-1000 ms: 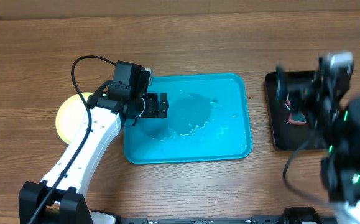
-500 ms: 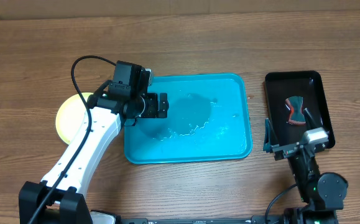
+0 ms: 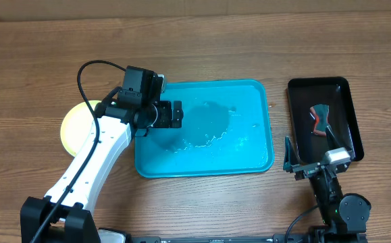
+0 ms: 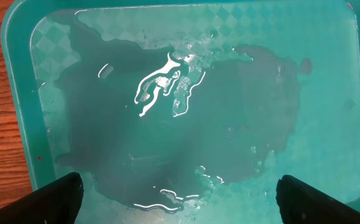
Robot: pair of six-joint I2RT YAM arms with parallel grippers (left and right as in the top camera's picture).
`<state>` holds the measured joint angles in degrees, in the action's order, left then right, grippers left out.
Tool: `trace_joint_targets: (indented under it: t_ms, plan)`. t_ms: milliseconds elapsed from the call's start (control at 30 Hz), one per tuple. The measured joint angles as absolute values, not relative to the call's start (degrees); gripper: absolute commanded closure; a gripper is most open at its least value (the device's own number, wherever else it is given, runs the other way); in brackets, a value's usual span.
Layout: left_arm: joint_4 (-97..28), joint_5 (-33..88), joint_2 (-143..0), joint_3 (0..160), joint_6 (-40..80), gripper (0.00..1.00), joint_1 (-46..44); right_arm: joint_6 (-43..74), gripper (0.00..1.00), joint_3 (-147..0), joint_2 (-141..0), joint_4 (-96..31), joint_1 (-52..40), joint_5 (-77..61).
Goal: Clean dirty plates on tray and stack at the side
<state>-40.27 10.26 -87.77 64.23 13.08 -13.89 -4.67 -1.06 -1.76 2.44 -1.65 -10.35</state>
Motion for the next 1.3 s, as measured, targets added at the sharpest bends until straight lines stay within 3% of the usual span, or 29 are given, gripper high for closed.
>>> trace_joint_targets:
  t_ms: [200,1067,1300]
  plan:
    - [-40.27,10.26,-87.77,64.23,13.08,0.0,-13.89,-4.62,0.0,-1.06,-0.8,-4.01,-1.78,-11.79]
    - [-40.27,10.24,-87.77,64.23,13.08,0.0,-13.89,-4.51,0.0,-1.06,-0.78,-3.92,-1.91,-13.13]
    - [-40.36,4.58,-87.77,64.23,13.08,0.0,-13.87,-4.51,0.0,-1.06,-0.78,-3.97,-1.91,-13.1]
